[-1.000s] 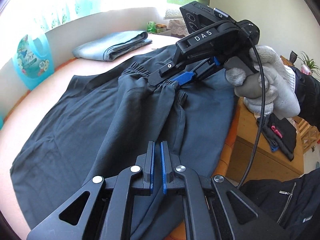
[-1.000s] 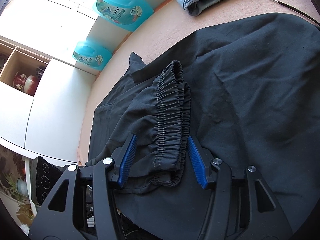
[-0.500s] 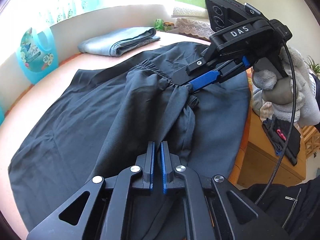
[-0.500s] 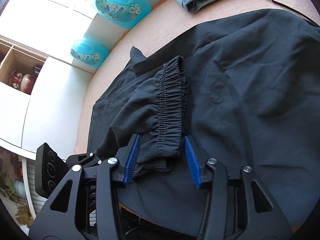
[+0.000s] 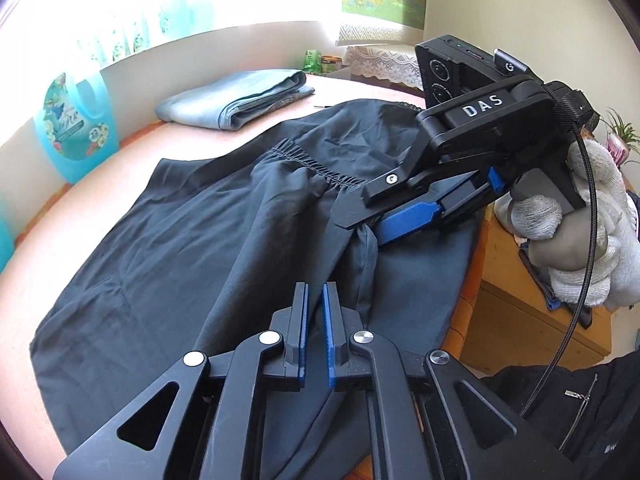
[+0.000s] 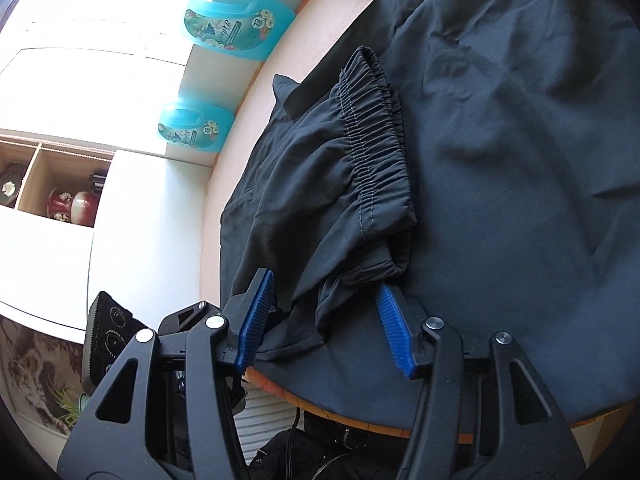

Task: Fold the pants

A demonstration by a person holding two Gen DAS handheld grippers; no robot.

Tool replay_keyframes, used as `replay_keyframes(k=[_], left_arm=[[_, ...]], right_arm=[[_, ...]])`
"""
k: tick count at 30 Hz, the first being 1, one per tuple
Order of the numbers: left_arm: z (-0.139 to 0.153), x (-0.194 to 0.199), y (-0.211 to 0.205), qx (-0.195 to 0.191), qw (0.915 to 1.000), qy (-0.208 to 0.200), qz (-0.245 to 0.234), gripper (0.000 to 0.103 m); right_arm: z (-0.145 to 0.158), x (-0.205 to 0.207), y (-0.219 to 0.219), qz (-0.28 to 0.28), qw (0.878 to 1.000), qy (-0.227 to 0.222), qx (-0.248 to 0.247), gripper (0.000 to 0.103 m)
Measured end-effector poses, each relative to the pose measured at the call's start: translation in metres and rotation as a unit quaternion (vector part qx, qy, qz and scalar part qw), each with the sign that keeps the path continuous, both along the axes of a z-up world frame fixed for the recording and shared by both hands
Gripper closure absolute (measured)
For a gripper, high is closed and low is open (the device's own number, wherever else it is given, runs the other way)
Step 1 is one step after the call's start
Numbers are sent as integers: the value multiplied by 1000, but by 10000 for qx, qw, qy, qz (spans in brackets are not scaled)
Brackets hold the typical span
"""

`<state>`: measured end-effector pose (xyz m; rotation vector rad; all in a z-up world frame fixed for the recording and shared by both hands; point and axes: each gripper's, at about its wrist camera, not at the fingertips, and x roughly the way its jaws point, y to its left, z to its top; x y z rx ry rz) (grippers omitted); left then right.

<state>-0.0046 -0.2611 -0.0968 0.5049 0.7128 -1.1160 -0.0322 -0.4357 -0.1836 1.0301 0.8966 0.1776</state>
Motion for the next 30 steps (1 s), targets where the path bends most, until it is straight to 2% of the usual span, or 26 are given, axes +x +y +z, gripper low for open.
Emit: replay_keyframes(k=[2,5,7,10,11,12,13,18,22,25,27,28,30], left_arm=[[-1,-5,-3,76,9998,-164,-45,85],[-8,-8,-14,316,9982,-507,-45,85],[-16,-8,-21,504,9965,-660,-40,85],[-23,-3,-24,548,9967,-583,-98,85],[-23,-1,-24,511,9973,-521,-100,85],[-23,1,-24,475,9977,-471,-91,91],[-22,2,-24,435,9980,-457,-78,98],[-10,2,-17,151,9995,-267,-66,101],[-3,-9,-13,52,9996,-81,-280,101],[-9,-14,-15,158,9990,-350,-244,101],[-10,-9,-15,103,9995,-225,-180,101],[-10,-7,-15,71,9997,-159,-153,101],[-10,-6,-13,99,9997,-170,-123,101]], right_arm=[[0,-5,1,-106,9999,-97,-3,47],[0,-13,1,-200,9995,-256,-10,48],[-1,-16,2,-178,9994,-291,-83,53],[0,-19,4,-152,9989,-273,-340,67],[1,-19,3,-149,9988,-258,-400,75],[1,-20,1,-182,9985,-245,-444,86],[2,-21,-1,-244,9982,-260,-485,90],[14,-29,-7,-510,9931,-371,-989,96],[16,-33,-18,-644,9928,-432,-913,96],[12,-33,-22,-566,9947,-463,-724,96],[5,-35,-27,-638,9961,-439,-415,91],[2,-35,-29,-652,9966,-428,-256,87],[0,-37,-35,-763,9958,-496,-89,60]])
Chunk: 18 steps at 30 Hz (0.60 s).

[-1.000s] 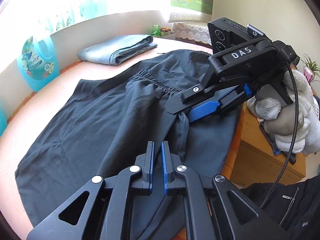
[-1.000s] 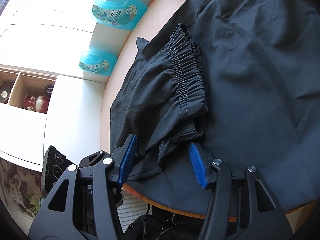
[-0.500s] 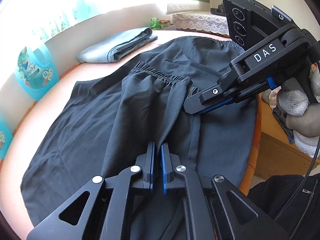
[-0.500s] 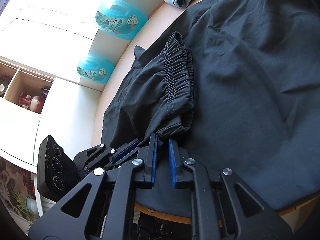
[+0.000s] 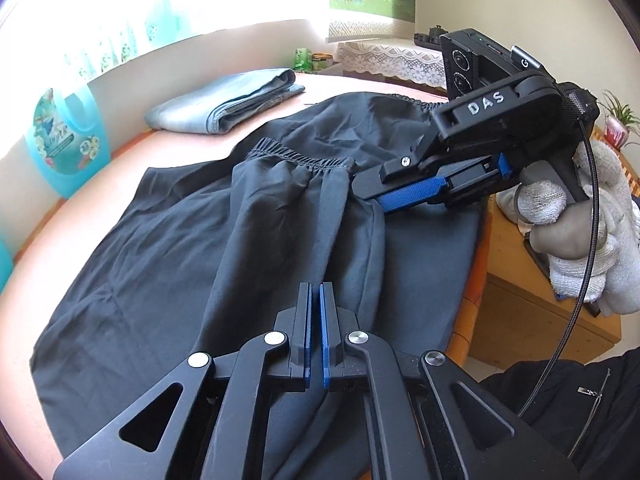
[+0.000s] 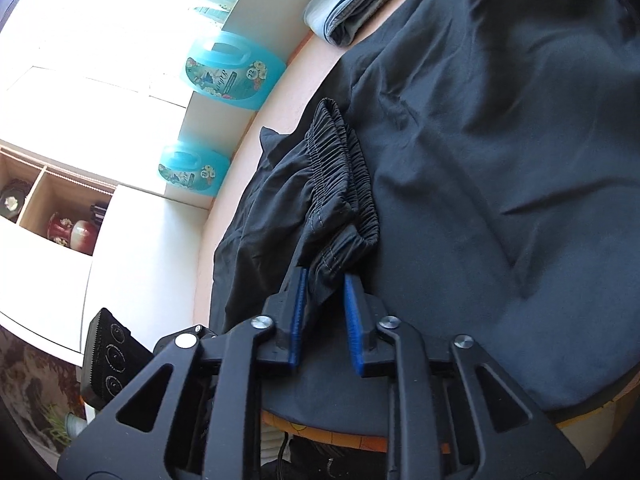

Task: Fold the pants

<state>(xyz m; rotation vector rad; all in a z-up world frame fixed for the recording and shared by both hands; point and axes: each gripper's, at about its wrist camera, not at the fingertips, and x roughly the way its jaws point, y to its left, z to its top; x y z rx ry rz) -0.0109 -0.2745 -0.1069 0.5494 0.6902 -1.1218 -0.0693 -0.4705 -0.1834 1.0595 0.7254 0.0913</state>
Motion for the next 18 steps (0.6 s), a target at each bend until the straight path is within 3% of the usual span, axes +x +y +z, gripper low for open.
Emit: replay_keyframes(k=[3,7,10,12,14,18], left_arm=[[1,1,3,-4,10000,44,15,101],[14,-1,20,-236,9996,125,127,100],[27,-5,44,-405,9985,88,360,92],[35,-4,67,-562,9967,134,570,80],[44,-1,94,-746,9930,147,903,70],[52,11,148,-892,9825,7,1638,67]], right_arm=[[3,6,-6,-123,9999,-34,45,52],[0,23,-8,-271,9995,119,117,51],[9,34,2,-274,9985,264,-383,52],[17,40,11,-197,9952,364,-883,82],[21,40,13,-226,9944,316,-984,85],[32,28,10,-402,9902,201,-1324,89]])
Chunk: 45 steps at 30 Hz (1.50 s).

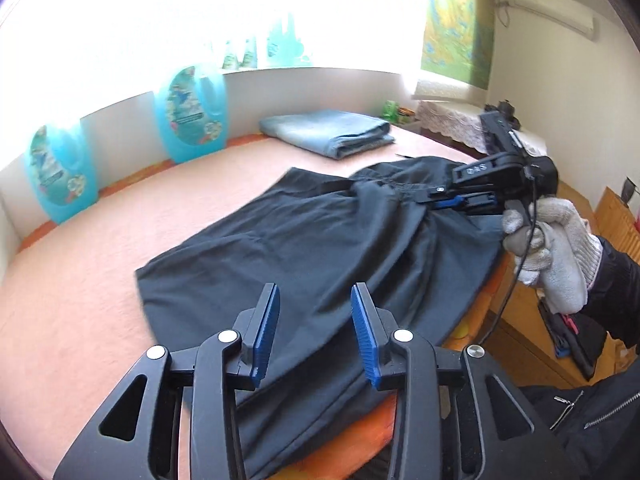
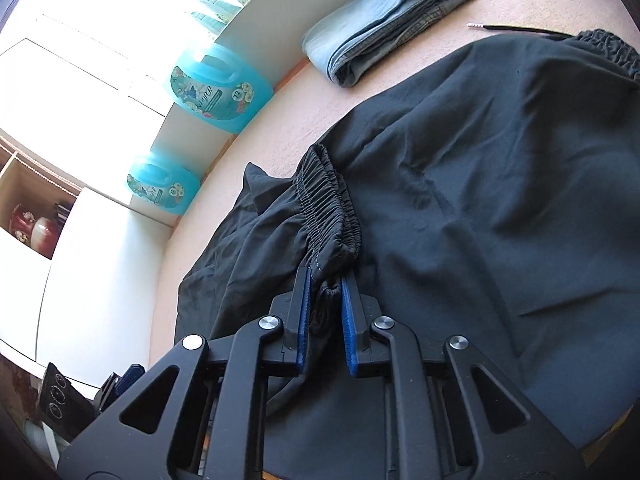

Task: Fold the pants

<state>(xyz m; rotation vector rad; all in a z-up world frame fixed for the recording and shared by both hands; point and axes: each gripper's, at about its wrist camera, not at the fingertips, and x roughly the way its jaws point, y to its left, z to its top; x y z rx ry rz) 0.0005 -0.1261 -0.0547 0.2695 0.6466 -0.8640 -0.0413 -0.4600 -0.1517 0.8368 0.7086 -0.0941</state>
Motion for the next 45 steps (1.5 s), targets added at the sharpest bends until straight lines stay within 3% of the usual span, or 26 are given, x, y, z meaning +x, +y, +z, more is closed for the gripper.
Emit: replay_keyframes(k=[7,15,28,33,36,39,42,45], left_arm=[[-12,26,62,50,9965,217,802,65],[-32,20,33,-59,9972,739,-120,65],[-46,1,-20,254,9934,715,-860,65],[-48,-2,-24,283,9921,727,-985,65],[-46,-4,-19,225,9919,764,-986,65],[-47,-3,-13,253,9918,784,-976,65],[-51,1,-9,286,9913,840,-971,65],[-54,4,-7,252,9901,946,-1004,65]], right_arm=[[27,-41,-21,-566,9959,-186,-678,90],[42,-84,-49,-1209,9878,-196,-963,90],[50,-120,-96,-1905,9724,-120,-1343,90],[27,-114,-108,-1709,9776,339,-1179,90],[23,-115,-102,-1588,9766,582,-1327,83],[39,-126,-86,-1703,9664,582,-1838,65],[62,-128,-60,-1430,9670,343,-2079,64],[84,-105,-28,-625,9772,122,-2026,64]])
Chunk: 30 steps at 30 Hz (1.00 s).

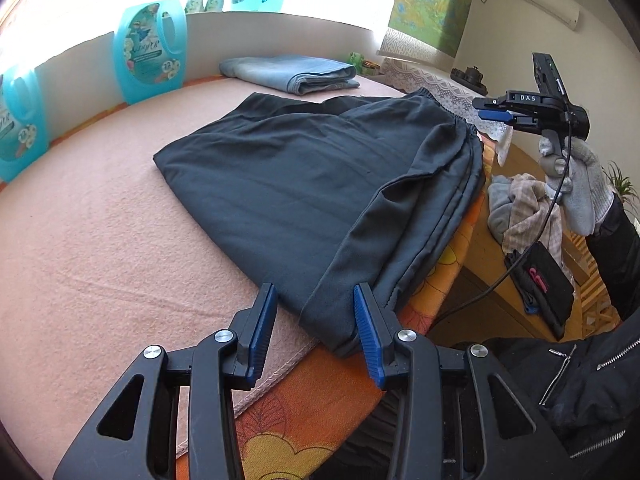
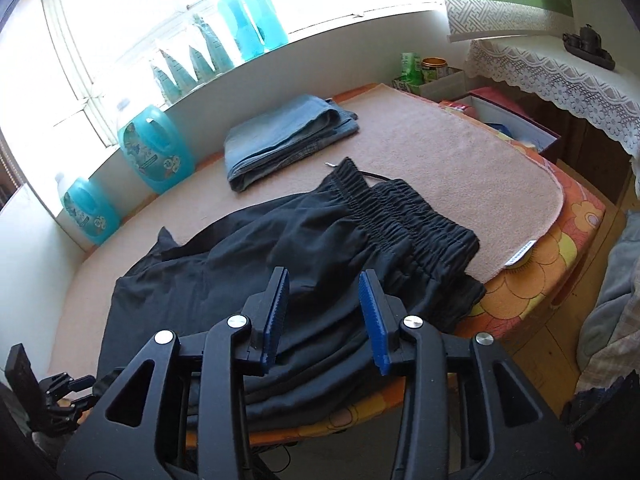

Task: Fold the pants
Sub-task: 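Move both open tools to the edge of the folded pants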

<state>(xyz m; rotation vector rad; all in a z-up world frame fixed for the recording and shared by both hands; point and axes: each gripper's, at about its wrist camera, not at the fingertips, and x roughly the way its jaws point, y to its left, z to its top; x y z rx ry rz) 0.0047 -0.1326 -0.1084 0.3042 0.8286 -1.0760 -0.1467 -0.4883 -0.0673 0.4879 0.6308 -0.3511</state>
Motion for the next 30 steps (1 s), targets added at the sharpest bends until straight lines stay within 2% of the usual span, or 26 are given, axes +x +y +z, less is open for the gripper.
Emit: replay_keyframes(k=[1,3,7,10,14,18,24,30], left_arm=[[-1,0,0,11,10000,0,-16,65],[-3,-2,-1,4,10000,-7,-54,65],[-5,-3,4,-123,9999,41,14,65],[-8,-3,8,-259,9996,106,85,65],[-10,-5,11,-406,9990,141,149,68],[-13,-4,13,-546,9981,213,204,73],[-13,-7,13,-747,9965,190,329,79],[-14,-10,17,-939,9943,150,491,82]], right_arm=[[6,12,13,301,9995,32,-16,62],[18,41,44,932,9956,107,-73,53],[27,112,106,2139,9760,404,49,52],[21,162,145,2705,9600,725,49,52],[4,212,183,3132,9426,1144,176,52],[-12,244,213,3392,9280,1528,186,52],[-35,268,259,3714,9004,2263,-139,52],[-57,284,288,3627,8768,3062,-766,52]])
